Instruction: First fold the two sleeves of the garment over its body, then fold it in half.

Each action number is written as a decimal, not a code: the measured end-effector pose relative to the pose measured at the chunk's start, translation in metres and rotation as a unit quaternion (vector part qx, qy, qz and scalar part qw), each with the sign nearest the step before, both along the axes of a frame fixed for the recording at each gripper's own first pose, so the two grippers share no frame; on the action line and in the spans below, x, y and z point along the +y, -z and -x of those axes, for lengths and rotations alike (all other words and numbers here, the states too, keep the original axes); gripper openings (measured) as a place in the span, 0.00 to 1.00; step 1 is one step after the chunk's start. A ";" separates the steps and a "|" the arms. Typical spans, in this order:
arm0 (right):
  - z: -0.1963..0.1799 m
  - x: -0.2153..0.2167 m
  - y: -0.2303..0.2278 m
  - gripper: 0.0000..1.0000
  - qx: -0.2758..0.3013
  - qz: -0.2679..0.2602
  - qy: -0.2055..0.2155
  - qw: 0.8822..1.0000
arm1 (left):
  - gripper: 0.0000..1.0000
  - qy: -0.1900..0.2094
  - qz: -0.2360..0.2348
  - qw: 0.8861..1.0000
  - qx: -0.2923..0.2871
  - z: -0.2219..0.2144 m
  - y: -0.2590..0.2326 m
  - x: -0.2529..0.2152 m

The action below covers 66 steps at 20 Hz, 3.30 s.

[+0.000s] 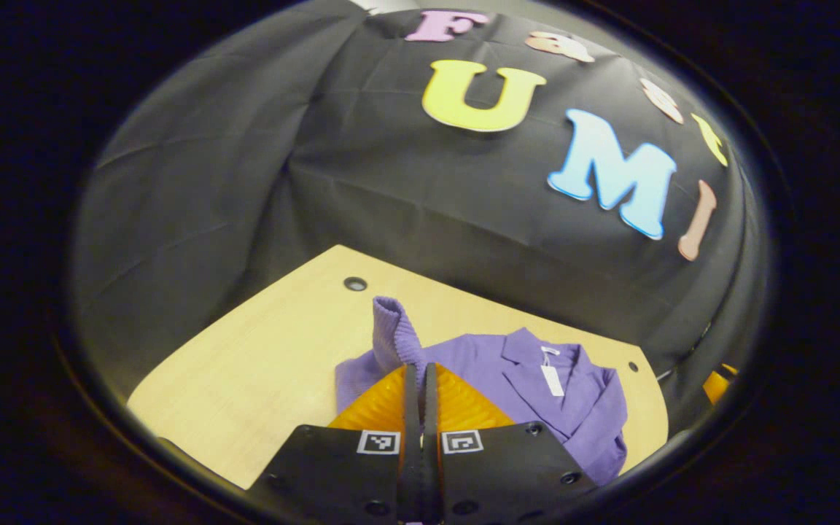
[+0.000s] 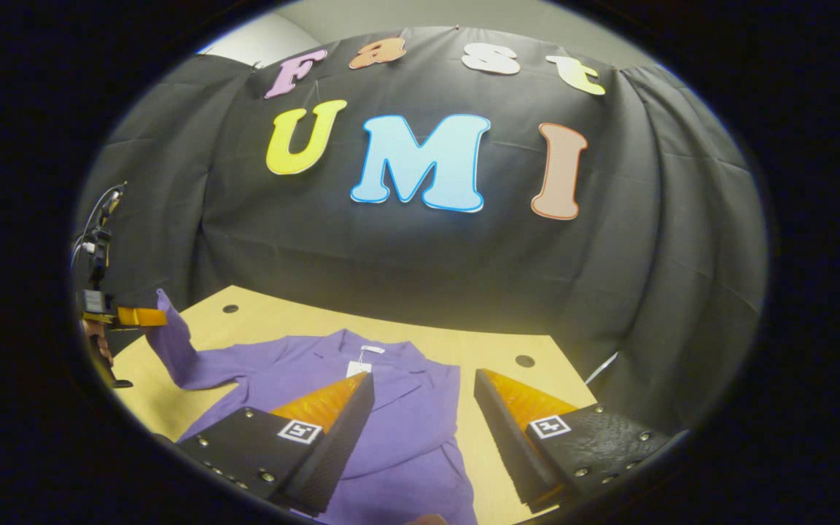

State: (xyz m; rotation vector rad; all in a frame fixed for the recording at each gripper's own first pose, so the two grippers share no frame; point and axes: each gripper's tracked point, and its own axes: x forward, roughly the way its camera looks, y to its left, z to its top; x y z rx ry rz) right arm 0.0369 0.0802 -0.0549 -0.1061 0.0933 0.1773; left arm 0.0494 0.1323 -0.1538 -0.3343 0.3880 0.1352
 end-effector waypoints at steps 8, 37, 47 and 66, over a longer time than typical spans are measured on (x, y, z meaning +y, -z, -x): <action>0.006 -0.026 0.007 0.88 0.005 -0.013 0.022 1.000 | 0.07 0.077 -0.049 0.996 -0.003 -0.013 -0.015 -0.073; 0.004 -0.084 0.039 0.88 0.044 -0.026 0.070 0.996 | 0.07 0.393 -0.091 0.915 0.027 0.037 0.043 -0.362; 0.012 -0.108 0.069 0.88 0.080 -0.041 0.089 0.992 | 0.07 0.415 -0.147 0.894 0.078 0.057 0.106 -0.385; 0.114 -0.094 0.226 0.88 0.292 -0.026 0.048 0.955 | 0.98 0.232 -0.108 0.956 0.144 0.138 0.095 -0.207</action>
